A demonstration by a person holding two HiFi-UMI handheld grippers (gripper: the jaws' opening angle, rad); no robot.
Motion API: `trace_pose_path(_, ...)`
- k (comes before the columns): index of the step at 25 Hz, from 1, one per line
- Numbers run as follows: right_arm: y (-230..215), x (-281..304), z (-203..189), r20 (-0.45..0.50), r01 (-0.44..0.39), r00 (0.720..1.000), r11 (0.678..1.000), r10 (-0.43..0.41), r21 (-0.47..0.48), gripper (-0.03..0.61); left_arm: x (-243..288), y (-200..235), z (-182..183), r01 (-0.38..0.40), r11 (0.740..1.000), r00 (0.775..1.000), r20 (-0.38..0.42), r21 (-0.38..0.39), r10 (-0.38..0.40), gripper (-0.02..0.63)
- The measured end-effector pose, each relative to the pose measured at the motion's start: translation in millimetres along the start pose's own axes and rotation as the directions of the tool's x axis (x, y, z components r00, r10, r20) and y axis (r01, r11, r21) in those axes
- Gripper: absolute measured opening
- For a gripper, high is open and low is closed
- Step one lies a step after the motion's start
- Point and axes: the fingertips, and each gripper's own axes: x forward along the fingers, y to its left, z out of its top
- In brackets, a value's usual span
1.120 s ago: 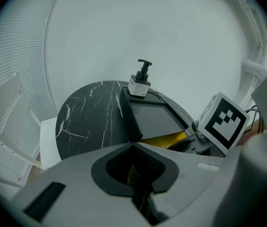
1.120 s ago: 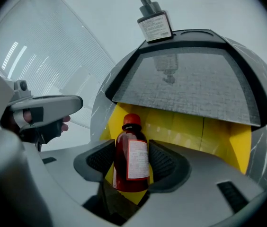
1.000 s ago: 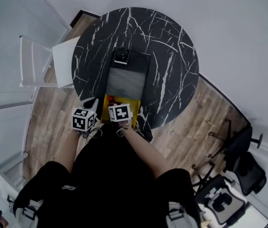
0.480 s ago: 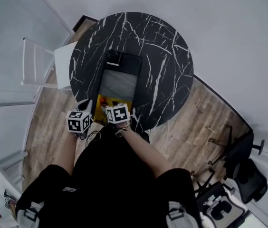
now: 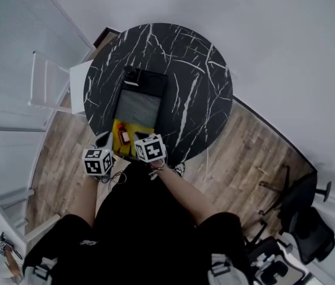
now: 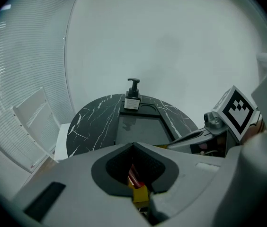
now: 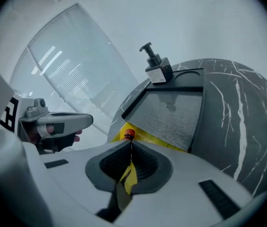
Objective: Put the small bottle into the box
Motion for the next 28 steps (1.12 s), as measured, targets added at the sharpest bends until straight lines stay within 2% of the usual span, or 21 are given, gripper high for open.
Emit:
trace_pose_path(7,11.4,-49.9,22.1,0.128,-0.004,0.991,0.984,0.027,-0.176,-0.003,-16.3,-33.9,4.7,-0.013,1.000,0.998,0.056,-0.027,0.014,-0.003)
trace_pose_path(15,33.2,-122.2,67.8,0.317,0.079,0.947,0.924,0.048,-0.375,-0.005,-50.0,-75.3,36.3,-0.012,1.000,0.981,0.194,-0.016,0.015,-0.003)
trace_pose_path(21,47.3,-183.0,99.7,0.464,0.169,0.882,0.867,0.078,-0.468,-0.005,-79.8,-96.5,69.7,-0.037,0.999,0.942,0.333,-0.029,0.045,-0.003)
trace_pose_path(28,71.2,-240.8,131.4,0.591,0.217,0.793,0.839,0.147,-0.499,-0.005,-135.0,-115.1,118.0,-0.082,0.997,0.863,0.500,-0.006,0.074,-0.003)
